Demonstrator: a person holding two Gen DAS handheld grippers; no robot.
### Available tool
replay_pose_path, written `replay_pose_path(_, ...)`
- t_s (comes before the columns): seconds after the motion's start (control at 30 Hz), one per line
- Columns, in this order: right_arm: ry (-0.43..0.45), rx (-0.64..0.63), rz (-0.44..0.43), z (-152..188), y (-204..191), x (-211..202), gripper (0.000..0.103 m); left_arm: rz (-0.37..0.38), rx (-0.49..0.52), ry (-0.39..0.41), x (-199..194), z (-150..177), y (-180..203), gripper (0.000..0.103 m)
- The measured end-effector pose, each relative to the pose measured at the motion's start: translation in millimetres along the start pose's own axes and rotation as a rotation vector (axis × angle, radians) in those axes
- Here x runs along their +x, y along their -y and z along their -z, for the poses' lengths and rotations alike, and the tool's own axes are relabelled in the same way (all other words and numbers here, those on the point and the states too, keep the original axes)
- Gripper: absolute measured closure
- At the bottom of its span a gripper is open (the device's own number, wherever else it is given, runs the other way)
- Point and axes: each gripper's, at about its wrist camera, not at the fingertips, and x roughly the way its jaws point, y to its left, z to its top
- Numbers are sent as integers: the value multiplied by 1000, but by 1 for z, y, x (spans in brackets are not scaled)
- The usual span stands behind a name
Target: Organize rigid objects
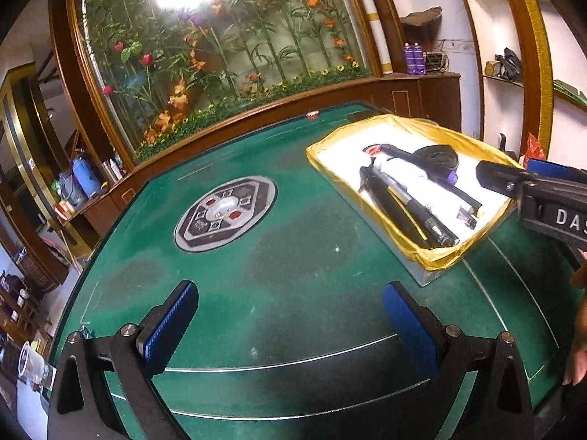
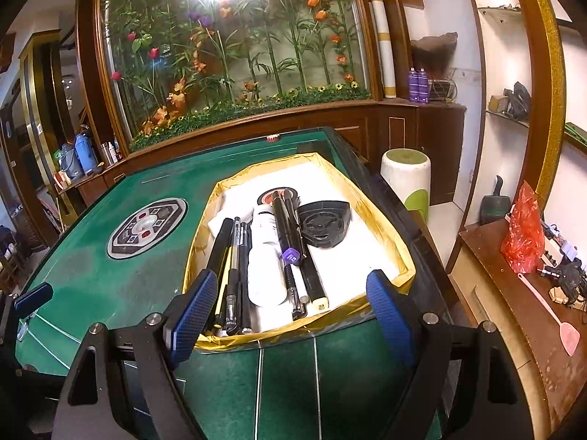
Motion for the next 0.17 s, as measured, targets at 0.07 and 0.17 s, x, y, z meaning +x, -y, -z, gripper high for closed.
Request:
replay_pose_path(0.07,3,4,0,2,-1,0,21,-12,-3,4,0,1,-1,1)
replay_pose_path(0.17,3,4,0,2,0,0,21,-8,-20,13,-1,1,-5,1)
